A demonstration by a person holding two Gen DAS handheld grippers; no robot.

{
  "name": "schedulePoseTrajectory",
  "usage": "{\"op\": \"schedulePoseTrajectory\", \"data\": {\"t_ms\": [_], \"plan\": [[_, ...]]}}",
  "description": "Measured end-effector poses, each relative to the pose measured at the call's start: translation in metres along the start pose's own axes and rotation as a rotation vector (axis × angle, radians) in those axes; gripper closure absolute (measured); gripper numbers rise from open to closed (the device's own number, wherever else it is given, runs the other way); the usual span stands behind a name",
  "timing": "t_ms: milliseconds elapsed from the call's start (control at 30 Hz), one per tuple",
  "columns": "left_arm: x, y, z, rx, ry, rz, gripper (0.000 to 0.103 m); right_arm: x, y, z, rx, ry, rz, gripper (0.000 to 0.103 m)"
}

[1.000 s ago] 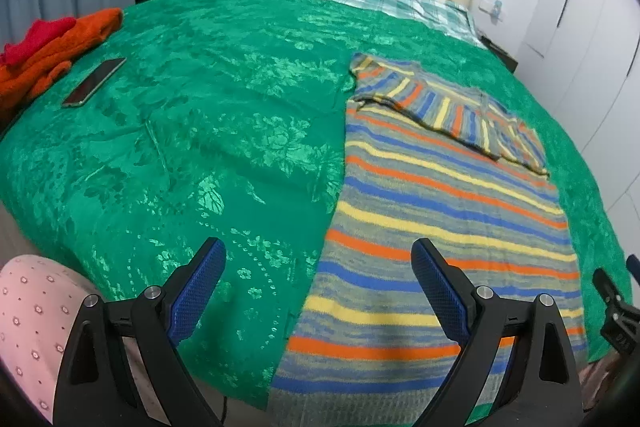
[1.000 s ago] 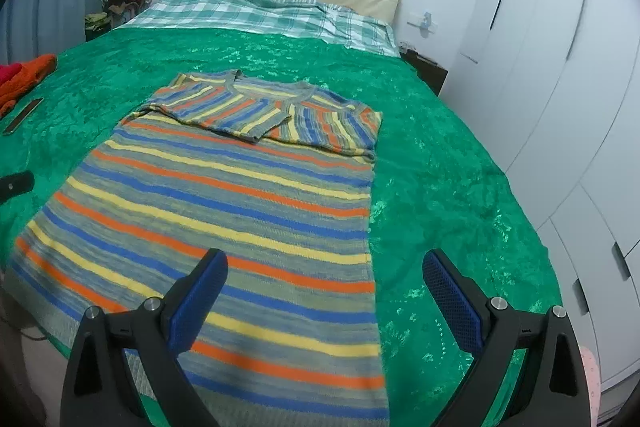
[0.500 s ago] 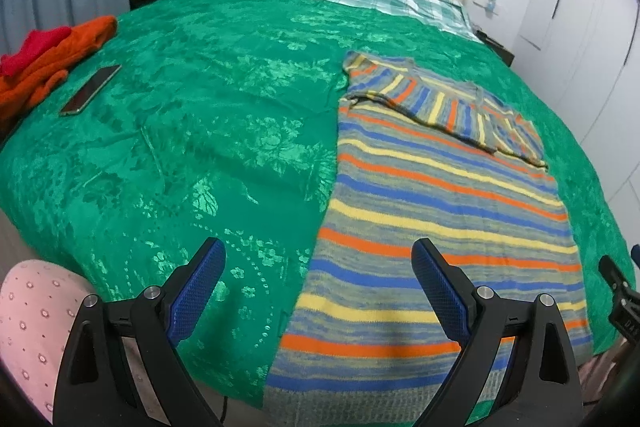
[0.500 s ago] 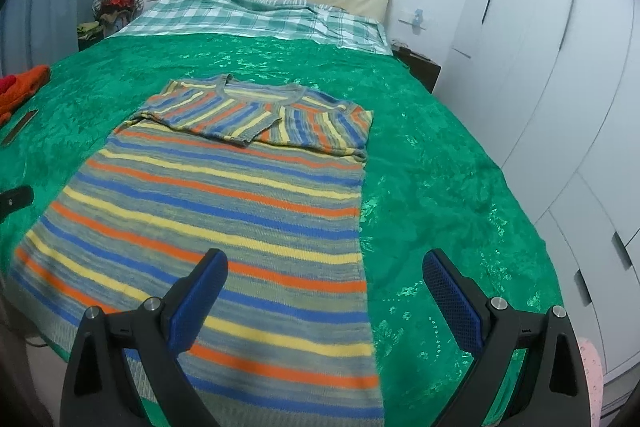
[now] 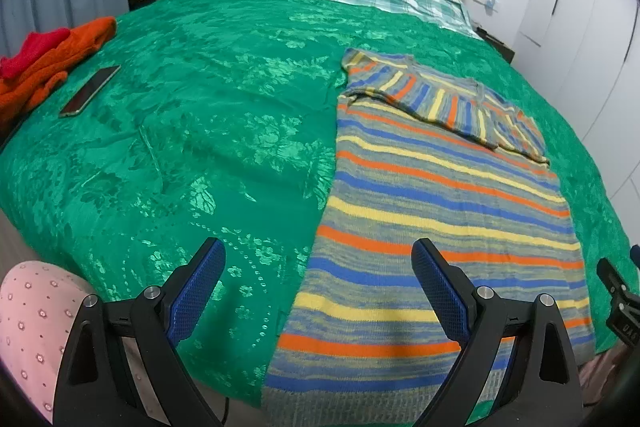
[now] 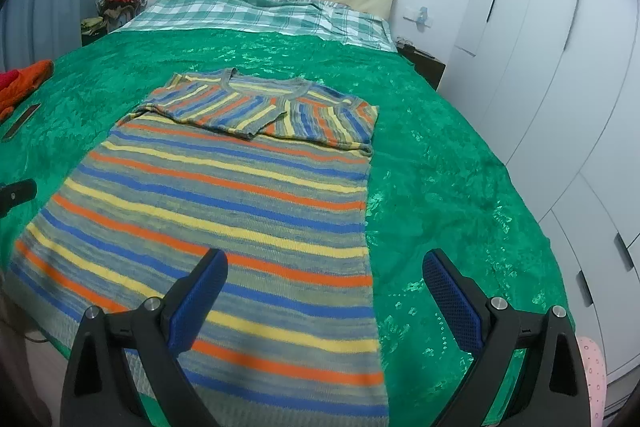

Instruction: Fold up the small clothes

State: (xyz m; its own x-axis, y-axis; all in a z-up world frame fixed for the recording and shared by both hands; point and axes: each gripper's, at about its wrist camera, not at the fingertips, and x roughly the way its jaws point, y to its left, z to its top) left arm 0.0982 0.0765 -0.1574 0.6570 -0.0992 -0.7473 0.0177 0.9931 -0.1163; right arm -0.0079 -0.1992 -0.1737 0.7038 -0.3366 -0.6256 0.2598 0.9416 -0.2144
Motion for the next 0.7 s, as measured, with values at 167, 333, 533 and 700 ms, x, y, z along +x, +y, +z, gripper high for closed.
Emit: {"op": "schedulePoseTrajectory", "data": {"t_ms": [167,333,533,700], "plan": [[0.0020,-0.0019,-0.0010,0.012,0.005,0.008,0.008,0.0007,0.0001,0.0003,0.004,0.002,0.001,0.006],[0.0024,-0.0023,-0.0019,0.013,0.005,0.007,0.008,0.0006,-0.0004,-0.0007,0.007,0.000,0.000,0.006],[0.0030,-0.0034,-0.0023,0.014,0.009,0.008,0.008,0.0008,-0.0018,-0.0002,0.016,0.005,-0.005,0.006],[0.0039,-0.0014,-0.0020,0.005,0.013,0.009,0.008,-0.0002,-0.0006,-0.0003,0.005,0.003,-0.004,0.006]]}}
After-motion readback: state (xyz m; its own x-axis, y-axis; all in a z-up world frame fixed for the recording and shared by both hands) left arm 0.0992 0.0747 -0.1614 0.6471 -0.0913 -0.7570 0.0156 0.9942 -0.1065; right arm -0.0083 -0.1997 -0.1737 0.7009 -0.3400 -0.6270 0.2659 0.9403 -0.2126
